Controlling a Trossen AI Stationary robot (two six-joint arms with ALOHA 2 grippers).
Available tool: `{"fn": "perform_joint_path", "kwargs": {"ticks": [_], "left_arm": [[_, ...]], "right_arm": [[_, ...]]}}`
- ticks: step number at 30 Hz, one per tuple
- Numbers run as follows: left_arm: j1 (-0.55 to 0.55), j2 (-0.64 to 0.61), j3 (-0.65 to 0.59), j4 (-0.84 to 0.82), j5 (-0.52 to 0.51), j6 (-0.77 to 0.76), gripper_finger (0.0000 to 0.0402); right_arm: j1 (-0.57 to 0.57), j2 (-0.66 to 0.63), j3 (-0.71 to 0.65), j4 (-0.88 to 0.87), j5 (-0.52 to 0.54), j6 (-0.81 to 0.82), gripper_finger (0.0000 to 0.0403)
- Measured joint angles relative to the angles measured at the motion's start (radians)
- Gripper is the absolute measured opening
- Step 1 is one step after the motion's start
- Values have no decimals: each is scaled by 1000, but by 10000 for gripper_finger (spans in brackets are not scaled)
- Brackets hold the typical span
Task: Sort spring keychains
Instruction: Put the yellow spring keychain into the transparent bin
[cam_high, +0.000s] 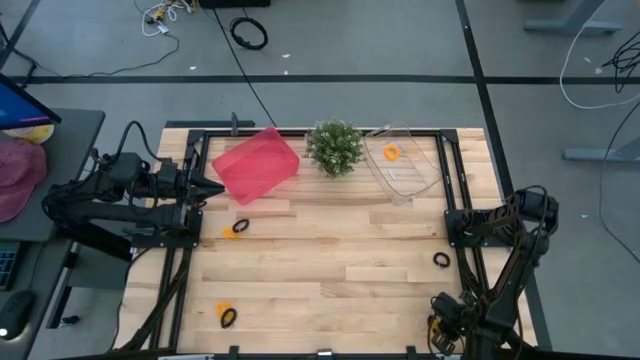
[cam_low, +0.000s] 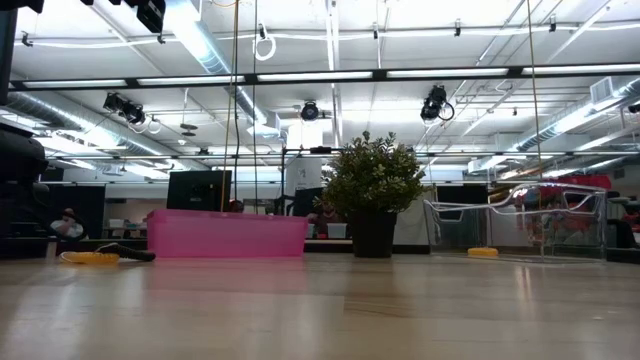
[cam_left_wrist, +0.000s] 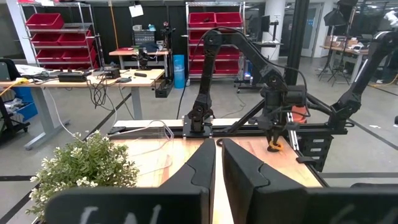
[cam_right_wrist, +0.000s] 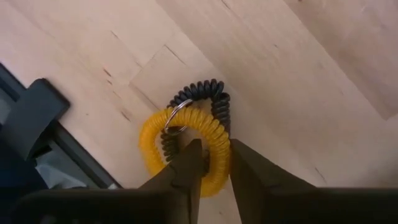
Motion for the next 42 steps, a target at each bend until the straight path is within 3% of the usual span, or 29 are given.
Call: {"fn": "perform_joint_path", "kwargs": {"ticks": [6, 13, 20, 28, 42], "left_arm": [[0, 0, 0, 0, 0, 0, 30], [0, 0, 0, 0, 0, 0, 30], [0, 0, 0, 0, 0, 0, 30], [0, 0, 0, 0, 0, 0, 30], [0, 0, 0, 0, 0, 0, 30]], "right_arm": [[-8, -26, 1, -15, 6, 17, 77], [-29, -26, 1, -19, 8, -22, 12], [-55, -50, 1, -18, 16, -82, 9], [-90, -132, 1, -22, 188, -214, 3], [-257, -309, 1, -27, 485, -686, 2]]}}
